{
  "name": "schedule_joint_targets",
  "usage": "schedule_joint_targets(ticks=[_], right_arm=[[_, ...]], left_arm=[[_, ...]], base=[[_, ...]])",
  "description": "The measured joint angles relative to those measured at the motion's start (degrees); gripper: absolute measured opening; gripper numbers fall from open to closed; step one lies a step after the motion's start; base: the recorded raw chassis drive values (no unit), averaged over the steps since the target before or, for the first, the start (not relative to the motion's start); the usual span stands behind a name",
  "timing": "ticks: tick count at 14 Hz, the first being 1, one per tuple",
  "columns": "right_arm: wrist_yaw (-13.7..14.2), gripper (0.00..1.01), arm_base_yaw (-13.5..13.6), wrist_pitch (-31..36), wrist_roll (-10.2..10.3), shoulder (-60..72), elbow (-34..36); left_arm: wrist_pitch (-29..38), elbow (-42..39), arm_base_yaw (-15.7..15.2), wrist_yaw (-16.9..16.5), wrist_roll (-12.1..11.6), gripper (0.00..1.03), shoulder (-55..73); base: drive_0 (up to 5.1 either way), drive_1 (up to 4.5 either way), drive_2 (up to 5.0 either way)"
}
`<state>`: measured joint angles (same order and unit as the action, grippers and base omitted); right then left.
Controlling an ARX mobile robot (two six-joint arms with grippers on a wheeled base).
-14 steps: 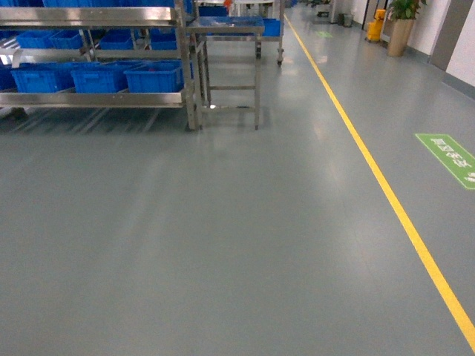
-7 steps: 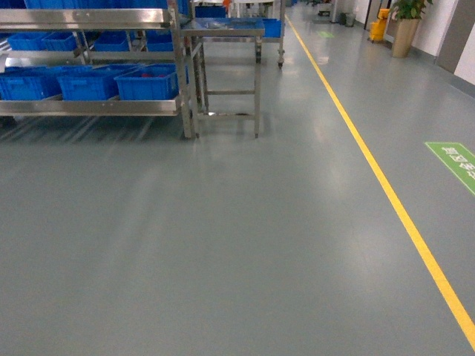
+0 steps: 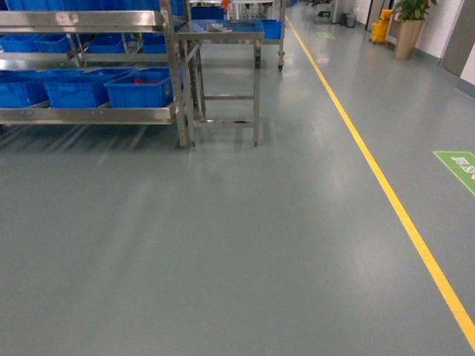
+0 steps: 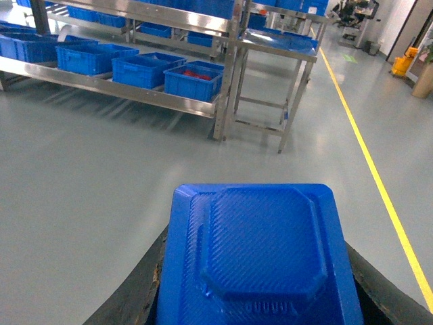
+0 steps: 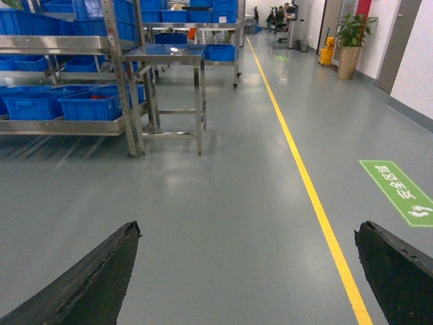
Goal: Pick blue part to blue bin on bottom shelf
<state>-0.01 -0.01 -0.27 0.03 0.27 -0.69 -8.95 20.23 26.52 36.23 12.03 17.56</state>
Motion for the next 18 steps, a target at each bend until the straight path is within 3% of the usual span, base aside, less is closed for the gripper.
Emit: schedule_joint_targets(ticks=[18], right_arm=[[0.0,0.98,0.0,-0.07,0.0,0.0,0.0]], left_arm=[[0.09,0.0,0.0,-0.02,0.0,0.44,0.04]], base=[[0.0,4.33,-4.3]])
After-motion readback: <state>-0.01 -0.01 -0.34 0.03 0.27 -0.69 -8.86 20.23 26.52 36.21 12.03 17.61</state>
